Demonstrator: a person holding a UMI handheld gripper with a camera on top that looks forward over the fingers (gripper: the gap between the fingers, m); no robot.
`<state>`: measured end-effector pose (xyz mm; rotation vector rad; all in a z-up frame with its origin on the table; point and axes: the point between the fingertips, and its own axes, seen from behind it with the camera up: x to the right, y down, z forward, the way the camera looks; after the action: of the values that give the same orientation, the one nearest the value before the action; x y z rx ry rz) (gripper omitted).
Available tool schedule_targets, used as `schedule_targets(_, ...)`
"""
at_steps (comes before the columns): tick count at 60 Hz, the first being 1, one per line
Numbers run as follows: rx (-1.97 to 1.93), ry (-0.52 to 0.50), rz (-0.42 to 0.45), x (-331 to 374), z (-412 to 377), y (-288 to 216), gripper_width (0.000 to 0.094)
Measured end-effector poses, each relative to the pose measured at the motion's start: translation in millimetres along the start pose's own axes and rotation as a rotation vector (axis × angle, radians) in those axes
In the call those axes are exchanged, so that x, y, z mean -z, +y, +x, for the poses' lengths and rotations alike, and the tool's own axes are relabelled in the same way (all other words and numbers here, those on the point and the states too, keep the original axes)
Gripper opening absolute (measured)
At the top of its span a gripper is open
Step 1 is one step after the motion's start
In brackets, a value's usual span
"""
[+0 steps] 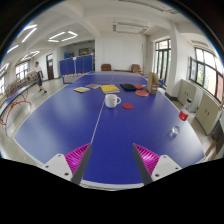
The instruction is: Pour water
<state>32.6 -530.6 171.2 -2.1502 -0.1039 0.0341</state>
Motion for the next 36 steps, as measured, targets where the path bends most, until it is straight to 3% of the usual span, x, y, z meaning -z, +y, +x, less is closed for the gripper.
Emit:
schedule_targets(14,-0.047,0.2,-0.001,-84,224,43,0.0853)
schedule_targets(25,-0.091,0.291,0.09,-149,366,18,0.0844)
schedule_targets(36,-0.084,0.28,0.196,-215,434,-33,0.0846)
